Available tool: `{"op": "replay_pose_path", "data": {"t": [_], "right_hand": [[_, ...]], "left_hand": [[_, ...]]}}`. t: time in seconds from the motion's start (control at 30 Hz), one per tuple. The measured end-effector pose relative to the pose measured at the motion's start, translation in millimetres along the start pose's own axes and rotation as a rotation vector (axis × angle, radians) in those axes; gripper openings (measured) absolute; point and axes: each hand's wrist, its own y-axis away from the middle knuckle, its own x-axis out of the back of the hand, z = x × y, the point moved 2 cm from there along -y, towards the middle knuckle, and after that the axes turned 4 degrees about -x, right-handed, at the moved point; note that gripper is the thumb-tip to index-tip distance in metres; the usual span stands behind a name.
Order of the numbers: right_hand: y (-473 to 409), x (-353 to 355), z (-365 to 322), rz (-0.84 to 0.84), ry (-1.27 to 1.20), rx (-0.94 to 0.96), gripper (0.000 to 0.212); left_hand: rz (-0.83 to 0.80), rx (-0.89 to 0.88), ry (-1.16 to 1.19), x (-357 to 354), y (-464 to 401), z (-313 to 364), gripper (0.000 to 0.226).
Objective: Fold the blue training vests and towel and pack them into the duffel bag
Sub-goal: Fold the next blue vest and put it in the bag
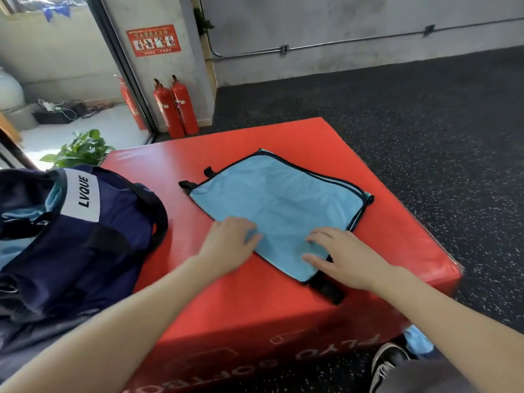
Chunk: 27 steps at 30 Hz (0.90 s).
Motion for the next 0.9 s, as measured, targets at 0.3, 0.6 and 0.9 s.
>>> {"op": "replay_pose_path", "data": {"t": [0.3,0.6,0.9], "right_hand": [[11,13,28,0.126,-0.029,-0.208,0.032],[36,21,26,0.165,-0.117,-0.179,0.035],[46,11,26,0.195,0.058,-0.033,0.028]], "left_hand": [[-0.024,-0.02,0.21,-40,27,134,0.037],[0.069,0.024,0.225,-42,47,116,0.022],[0.037,0.002,0.351,-18,130,31,0.011]]}}
